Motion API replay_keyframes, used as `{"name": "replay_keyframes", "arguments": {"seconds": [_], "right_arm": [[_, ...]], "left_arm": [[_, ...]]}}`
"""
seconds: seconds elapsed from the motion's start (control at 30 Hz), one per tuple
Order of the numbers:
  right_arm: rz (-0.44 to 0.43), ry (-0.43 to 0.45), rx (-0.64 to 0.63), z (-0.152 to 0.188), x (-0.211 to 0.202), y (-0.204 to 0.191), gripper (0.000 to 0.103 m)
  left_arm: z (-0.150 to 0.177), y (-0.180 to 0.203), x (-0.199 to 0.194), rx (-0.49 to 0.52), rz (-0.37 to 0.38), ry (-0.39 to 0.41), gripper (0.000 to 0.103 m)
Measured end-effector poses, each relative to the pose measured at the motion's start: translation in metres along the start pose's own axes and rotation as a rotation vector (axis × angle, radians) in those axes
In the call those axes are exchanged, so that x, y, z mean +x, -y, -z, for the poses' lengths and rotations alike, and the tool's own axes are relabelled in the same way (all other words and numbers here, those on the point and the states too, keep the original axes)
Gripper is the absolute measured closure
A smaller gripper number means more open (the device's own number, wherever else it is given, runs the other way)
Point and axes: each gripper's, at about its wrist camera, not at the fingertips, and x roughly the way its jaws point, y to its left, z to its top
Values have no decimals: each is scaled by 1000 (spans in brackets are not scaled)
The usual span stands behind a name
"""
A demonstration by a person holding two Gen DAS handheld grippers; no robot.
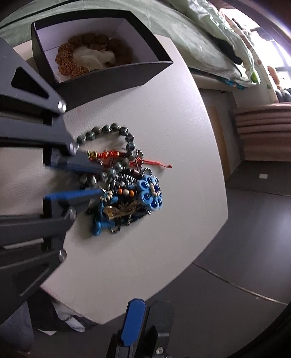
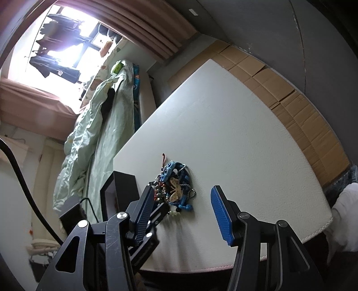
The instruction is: Organize jewelry
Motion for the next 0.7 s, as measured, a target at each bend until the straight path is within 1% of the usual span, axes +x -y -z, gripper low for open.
{"name": "replay_keyframes", "arguments": {"seconds": [0.03,0.1,0.17,0.3,0.37,0.5,0.6,0.7], "right_arm": [[0,-3,-1,0,1,-1,49],[-7,-15,-5,-2,6,-3,49],[-13,-27,-6,-4,11,-4,49],[-16,-54,-8,-8,23,-8,49],[-19,-66,-15,-10,28,-12,50],[-20,-88,-41,-13,40,-23,56],[-10,-106,-59,-14,50,-32,61],[7,-130,-72,-16,60,-37,62]], "left_arm": [[-1,-2,0,-5,6,3,93],[-1,-5,-4,-21,23,18,93],[-2,-11,-13,-45,54,47,93],[-4,-21,-30,-93,82,101,93],[-4,-29,-37,-123,109,127,93],[-7,-39,-50,-155,127,173,94],[-9,-44,-54,-173,142,191,94],[-8,-49,-60,-191,160,213,94]]}}
